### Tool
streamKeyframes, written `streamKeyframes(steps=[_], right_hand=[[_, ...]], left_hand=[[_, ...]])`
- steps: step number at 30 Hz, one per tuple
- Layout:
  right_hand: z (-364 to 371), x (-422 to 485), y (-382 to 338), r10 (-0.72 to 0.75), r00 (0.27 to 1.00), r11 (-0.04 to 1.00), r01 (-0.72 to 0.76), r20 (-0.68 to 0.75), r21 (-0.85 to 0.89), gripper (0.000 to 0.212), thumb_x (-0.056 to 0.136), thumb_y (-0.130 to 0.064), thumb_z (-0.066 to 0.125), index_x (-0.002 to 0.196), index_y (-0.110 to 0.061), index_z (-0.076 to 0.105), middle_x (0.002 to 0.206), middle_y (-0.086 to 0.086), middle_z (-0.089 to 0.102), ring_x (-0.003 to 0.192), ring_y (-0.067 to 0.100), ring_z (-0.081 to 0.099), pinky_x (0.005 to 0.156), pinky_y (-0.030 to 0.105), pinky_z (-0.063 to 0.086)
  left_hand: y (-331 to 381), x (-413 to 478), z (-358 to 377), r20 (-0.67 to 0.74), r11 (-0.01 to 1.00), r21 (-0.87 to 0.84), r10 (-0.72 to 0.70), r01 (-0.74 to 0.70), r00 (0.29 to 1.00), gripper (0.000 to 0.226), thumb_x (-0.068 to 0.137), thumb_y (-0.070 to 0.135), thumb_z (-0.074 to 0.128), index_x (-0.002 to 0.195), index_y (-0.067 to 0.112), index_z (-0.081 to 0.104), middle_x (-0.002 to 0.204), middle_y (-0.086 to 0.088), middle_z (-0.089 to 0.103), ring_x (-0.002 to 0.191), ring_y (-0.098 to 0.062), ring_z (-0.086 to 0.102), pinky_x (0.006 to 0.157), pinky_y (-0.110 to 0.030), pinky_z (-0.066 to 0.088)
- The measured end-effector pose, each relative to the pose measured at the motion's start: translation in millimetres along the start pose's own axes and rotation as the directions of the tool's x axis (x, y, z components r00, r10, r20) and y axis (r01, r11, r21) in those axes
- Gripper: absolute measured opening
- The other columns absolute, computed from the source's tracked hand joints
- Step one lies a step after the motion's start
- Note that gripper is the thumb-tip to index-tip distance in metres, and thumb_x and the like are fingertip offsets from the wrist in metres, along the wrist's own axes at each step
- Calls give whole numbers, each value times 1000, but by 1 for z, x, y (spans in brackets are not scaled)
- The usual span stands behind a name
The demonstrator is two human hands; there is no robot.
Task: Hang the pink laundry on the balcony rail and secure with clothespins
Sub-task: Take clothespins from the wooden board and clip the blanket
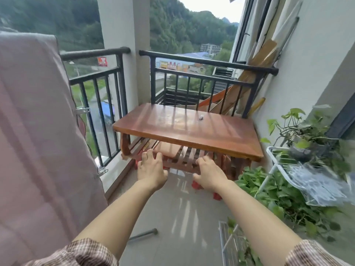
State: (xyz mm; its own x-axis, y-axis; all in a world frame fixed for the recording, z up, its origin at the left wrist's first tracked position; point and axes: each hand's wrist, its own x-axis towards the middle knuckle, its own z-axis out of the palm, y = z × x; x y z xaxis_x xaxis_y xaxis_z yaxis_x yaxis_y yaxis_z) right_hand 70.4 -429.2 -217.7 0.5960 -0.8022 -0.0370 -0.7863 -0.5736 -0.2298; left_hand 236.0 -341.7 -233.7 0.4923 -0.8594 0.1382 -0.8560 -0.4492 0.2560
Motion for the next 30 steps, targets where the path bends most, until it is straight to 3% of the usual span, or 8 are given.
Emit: streamKeyframes(steps=[6, 11, 19, 26, 30], right_hand=[[-3, 120, 67, 62, 998, 997, -63, 26, 34, 53, 88, -30, 52, 136, -9, 40, 134, 9, 44, 125, 29, 42, 101, 40, 40], [4, 244, 113, 78, 996, 995, -81, 46, 63, 61, 90, -31, 51, 143, -9, 30, 141, 9, 39, 129, 30, 39, 103, 43, 39], [7, 443, 178, 129, 985, 990, -134, 119, 37, 53, 91, -29, 49, 138, -10, 34, 139, 10, 40, 128, 30, 39, 104, 43, 38], [27, 556, 246, 219, 951, 972, -233, 221, 41, 56, 92, -33, 49, 140, -10, 32, 142, 9, 38, 131, 28, 38, 105, 41, 37], [51, 619, 280, 215, 929, 974, -228, 301, 10, 55, 91, -31, 51, 138, -9, 34, 140, 11, 40, 130, 29, 39, 106, 41, 36]], left_hand=[[42, 128, 43, 41, 999, -31, -15, 16, 999, 50, 82, 29, 55, 128, 14, 42, 142, -14, 30, 132, -32, 26, 104, -45, 33], [62, 245, 100, 121, 998, -68, -7, 15, 993, 56, 85, 30, 52, 137, 14, 34, 153, -15, 21, 141, -33, 15, 110, -47, 28], [85, 449, 169, 275, 998, -64, 4, 14, 962, 56, 88, 30, 49, 139, 14, 32, 153, -17, 19, 140, -33, 17, 108, -46, 31], [106, 556, 224, 366, 999, -38, 32, -20, 930, 53, 87, 29, 45, 136, 14, 34, 151, -16, 23, 137, -33, 22, 106, -44, 34], [107, 611, 264, 429, 999, -15, -22, 31, 903, 53, 89, 32, 44, 137, 15, 33, 148, -15, 27, 135, -33, 24, 105, -45, 35]])
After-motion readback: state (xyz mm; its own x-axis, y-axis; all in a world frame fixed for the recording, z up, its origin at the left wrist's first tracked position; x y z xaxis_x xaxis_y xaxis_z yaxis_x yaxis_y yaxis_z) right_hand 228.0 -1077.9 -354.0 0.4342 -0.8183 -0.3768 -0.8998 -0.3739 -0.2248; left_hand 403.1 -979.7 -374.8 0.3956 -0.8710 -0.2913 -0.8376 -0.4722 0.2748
